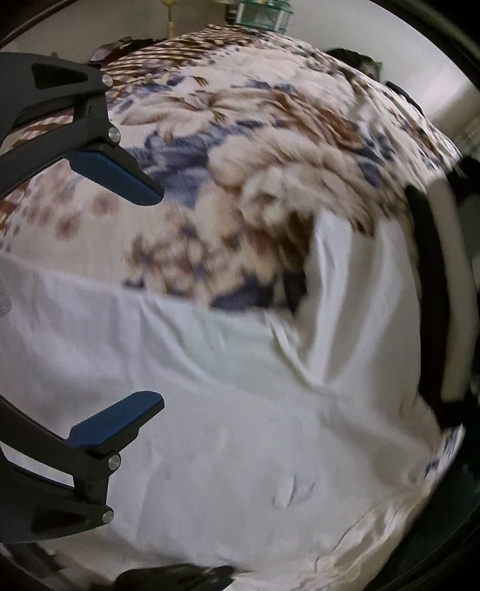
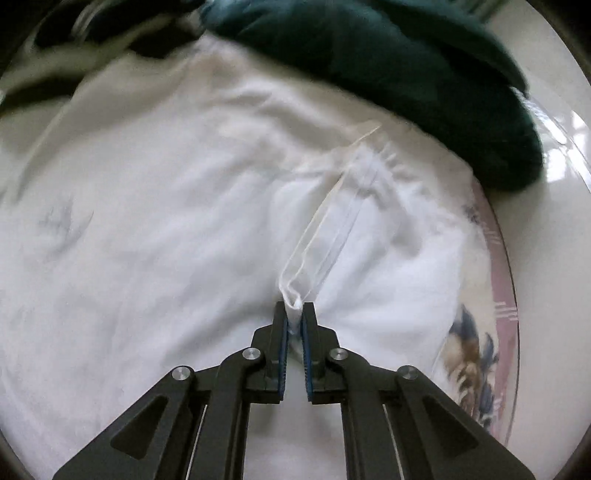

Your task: Fold small clothes

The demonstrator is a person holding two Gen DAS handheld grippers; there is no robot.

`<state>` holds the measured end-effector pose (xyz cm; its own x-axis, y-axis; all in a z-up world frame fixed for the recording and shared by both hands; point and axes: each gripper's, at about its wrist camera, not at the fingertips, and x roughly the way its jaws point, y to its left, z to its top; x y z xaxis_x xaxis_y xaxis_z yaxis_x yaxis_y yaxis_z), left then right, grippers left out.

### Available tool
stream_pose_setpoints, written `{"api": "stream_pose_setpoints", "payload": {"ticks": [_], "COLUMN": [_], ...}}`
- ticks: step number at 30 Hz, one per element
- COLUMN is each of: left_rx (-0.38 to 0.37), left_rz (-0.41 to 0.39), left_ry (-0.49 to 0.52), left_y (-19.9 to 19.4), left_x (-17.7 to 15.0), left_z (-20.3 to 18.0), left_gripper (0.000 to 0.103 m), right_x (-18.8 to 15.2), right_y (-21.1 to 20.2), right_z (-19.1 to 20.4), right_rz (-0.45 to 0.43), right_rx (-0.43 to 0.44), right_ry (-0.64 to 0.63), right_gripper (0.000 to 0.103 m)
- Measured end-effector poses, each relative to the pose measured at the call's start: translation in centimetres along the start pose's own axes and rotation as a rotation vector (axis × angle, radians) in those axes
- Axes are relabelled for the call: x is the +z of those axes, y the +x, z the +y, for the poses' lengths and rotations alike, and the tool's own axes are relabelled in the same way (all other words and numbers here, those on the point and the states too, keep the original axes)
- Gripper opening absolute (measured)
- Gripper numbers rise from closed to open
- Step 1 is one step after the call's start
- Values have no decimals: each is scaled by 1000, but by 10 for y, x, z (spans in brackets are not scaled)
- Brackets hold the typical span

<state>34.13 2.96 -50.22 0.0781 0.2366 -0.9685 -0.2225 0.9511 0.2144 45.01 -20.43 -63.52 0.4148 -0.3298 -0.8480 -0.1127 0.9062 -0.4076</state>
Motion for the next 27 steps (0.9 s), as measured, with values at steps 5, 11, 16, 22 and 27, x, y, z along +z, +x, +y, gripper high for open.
{"api": "stream_pose_setpoints", "payload": {"ticks": [5,11,16,22,27], "left_rx": [-55,-509,-532,-429,-388], "left_rz": [33,214,74,-212,-436], "left_ry": [-147,-655,-781,-512,-277], "left_y": [19,75,77,48,-11], "left_x": [17,42,67,102,104], "left_z": [37,96,104,58,14], "left_gripper": [102,102,94,5,5], "right_x": [-23,-59,-80,-82,-79], "right_y": [-36,-29,-13,-2,-4], "right_z": [-12,-47,-53,-45,-34], "right_rz": [35,123,183,235,237], "right_rx": [323,278,248,119,76], "right_ry": [63,267,400,437,448], "right_gripper": [56,56,56,56,56]}}
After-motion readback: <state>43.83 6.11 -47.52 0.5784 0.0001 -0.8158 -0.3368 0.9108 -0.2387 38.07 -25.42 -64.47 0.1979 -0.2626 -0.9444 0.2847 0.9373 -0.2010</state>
